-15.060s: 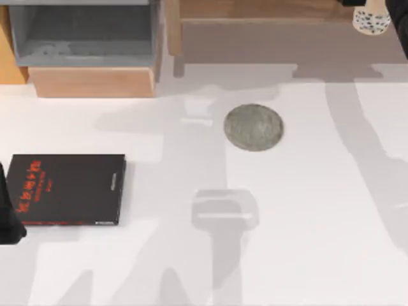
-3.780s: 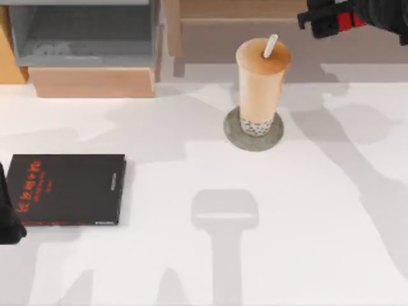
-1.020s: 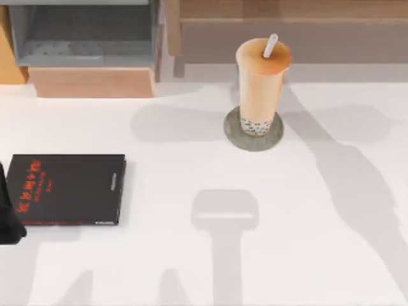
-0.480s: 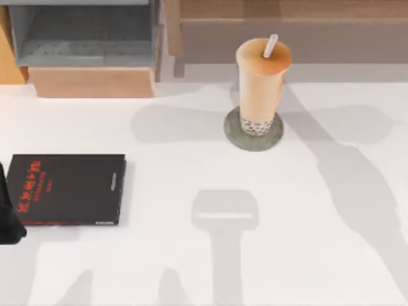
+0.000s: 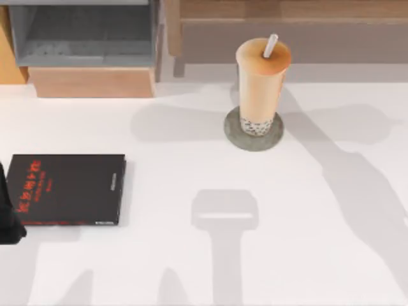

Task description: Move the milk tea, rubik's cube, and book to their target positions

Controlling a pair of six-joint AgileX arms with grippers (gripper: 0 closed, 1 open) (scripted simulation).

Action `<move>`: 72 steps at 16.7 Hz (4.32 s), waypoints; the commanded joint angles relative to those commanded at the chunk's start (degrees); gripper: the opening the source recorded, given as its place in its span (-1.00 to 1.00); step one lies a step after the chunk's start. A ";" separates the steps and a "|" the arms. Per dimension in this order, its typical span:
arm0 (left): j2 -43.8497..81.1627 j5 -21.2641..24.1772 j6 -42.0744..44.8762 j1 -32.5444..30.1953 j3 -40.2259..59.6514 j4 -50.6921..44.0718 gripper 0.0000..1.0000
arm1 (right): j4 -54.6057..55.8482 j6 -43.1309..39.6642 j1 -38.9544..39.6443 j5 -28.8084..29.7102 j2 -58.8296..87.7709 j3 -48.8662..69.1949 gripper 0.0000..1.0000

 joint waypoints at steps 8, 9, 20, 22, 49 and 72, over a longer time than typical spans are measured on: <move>0.00 0.00 0.00 0.00 0.00 0.00 1.00 | -0.02 -0.08 -3.18 -3.16 -7.08 -7.21 1.00; 0.00 0.00 0.00 0.00 0.00 0.00 1.00 | 0.04 -0.12 -4.16 -4.22 -10.23 -10.38 1.00; 0.00 0.00 0.00 0.00 0.00 0.00 1.00 | 0.41 -0.45 -17.55 -18.60 -71.27 -71.66 1.00; 0.00 0.00 0.00 0.00 0.00 0.00 1.00 | 0.41 -0.56 -20.25 -21.49 -83.71 -84.18 1.00; 39.60 -2.94 -0.34 -6.28 28.76 15.06 1.00 | 0.77 -0.81 -30.88 -32.84 -117.19 -117.59 1.00; 110.30 -10.06 -0.09 -12.27 73.47 36.75 1.00 | 0.77 -0.81 -30.88 -32.84 -117.19 -117.59 1.00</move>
